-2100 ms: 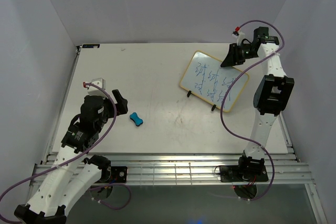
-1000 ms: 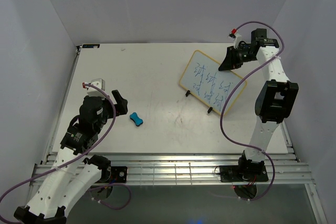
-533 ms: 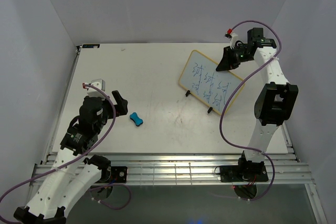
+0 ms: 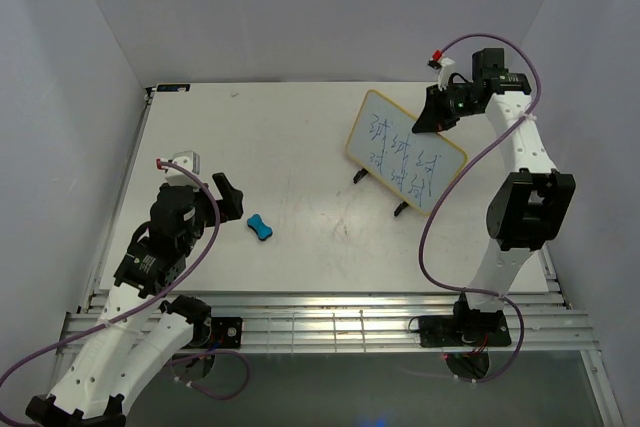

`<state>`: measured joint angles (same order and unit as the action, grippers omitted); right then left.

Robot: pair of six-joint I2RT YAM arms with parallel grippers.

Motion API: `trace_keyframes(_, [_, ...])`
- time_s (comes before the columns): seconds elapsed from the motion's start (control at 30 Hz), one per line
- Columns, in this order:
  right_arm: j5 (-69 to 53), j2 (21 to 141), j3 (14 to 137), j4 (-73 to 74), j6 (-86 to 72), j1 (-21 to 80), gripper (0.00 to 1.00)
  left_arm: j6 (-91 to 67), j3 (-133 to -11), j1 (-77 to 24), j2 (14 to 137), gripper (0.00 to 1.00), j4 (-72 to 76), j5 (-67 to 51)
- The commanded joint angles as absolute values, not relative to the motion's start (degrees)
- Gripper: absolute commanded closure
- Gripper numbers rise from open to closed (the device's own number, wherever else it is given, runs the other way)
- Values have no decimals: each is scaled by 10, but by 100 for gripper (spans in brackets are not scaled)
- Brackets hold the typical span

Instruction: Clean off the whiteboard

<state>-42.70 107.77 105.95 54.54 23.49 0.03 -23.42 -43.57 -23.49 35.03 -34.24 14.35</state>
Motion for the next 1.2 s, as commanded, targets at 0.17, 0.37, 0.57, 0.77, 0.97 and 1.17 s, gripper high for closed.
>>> trace_keyframes(0.17, [-414, 970, 1075, 482, 161, -2, 92, -242, -438, -238, 344, 2, -341, 174])
trace_keyframes(0.37, [-382, 905, 1068, 421, 81, 26, 92, -261, -446, -238, 347, 2, -357, 218])
trace_keyframes(0.57, [-189, 794, 928, 281, -86, 179, 92, -289, -446, -238, 331, 2, -368, 232])
trace_keyframes(0.77, [53, 728, 778, 231, -194, 341, 92, -334, -481, -238, 351, 2, -424, 182])
trace_keyframes(0.97, [173, 701, 663, 226, -237, 445, 92, -360, -506, -238, 510, 2, -467, 106])
trace_keyframes(1.17, [300, 658, 590, 203, -269, 524, 92, -427, -503, -248, 640, 2, -467, 98])
